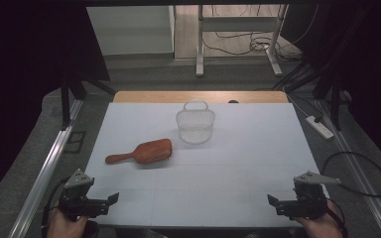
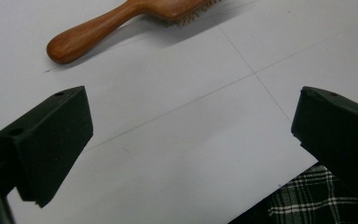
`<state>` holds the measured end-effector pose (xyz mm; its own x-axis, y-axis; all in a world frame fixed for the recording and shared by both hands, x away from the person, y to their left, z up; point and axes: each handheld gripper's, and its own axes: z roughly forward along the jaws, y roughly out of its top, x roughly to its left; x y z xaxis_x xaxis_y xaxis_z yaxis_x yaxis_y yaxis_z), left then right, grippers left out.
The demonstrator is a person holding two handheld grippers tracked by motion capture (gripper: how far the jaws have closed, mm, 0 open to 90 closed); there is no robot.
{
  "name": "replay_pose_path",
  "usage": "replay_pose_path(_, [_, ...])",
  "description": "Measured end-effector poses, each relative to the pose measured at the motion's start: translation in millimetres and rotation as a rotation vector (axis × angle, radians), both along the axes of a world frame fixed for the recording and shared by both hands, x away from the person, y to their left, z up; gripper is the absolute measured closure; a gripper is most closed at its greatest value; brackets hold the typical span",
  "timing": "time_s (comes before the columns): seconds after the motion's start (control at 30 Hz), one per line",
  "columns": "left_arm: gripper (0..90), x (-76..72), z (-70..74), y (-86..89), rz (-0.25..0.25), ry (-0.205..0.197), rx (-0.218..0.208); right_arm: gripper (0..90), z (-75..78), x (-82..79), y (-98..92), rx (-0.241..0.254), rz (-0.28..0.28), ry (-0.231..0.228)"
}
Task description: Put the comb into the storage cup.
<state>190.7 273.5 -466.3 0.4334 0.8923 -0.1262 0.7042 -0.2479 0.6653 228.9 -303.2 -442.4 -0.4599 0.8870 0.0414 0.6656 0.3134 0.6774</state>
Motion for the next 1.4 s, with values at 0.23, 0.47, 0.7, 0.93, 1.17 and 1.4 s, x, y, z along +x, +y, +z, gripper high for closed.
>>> replay_pose_path(0.23, [0.0,5.2,2.0,-0.7,-0.004,-0.004,0.006,0.0,0.0,0.0,0.1,-0.001,-0.001,0.0])
replay_pose_path(0.47, [0.0,10.8,0.8,0.3,-0.01,0.011,-0.008,0.0,-0.5,0.0,2.2,-0.015,0.022,0.004])
replay_pose_path(0.7, [0.0,19.2,-0.2,-2.6,-0.043,0.02,-0.002,0.0,-0.6,-0.1,3.4,-0.021,0.028,0.0])
replay_pose_path(0.93, [0.0,30.8,1.2,-2.5,-0.072,0.038,-0.019,0.0,-0.7,0.5,3.5,-0.023,0.032,0.004])
replay_pose_path(1.17, [0.0,41.8,5.0,-2.0,-0.099,0.019,-0.043,0.0,-0.8,0.7,3.3,-0.02,0.03,0.006])
replay_pose_path(1.4, [0.0,48.9,6.2,-3.7,-0.099,0.029,-0.041,0.0,-1.1,1.0,4.2,-0.025,0.036,0.009])
